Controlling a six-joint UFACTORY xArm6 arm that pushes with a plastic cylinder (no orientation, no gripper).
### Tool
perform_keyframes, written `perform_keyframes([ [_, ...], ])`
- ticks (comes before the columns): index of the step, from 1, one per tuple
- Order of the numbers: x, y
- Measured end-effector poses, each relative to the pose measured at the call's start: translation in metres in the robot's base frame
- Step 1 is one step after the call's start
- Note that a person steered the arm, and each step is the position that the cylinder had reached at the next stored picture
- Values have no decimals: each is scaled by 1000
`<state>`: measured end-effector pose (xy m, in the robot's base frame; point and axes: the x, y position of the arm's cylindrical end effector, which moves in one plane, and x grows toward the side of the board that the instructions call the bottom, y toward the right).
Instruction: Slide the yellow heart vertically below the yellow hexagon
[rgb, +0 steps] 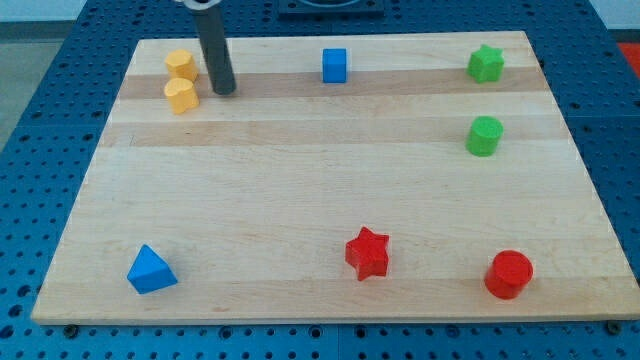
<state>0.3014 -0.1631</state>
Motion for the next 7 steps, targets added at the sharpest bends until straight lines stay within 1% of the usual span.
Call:
perform_keyframes([
  [1, 0, -19],
  [3, 3, -38],
  [5, 93, -40],
  [6, 104, -40],
  [7, 129, -43],
])
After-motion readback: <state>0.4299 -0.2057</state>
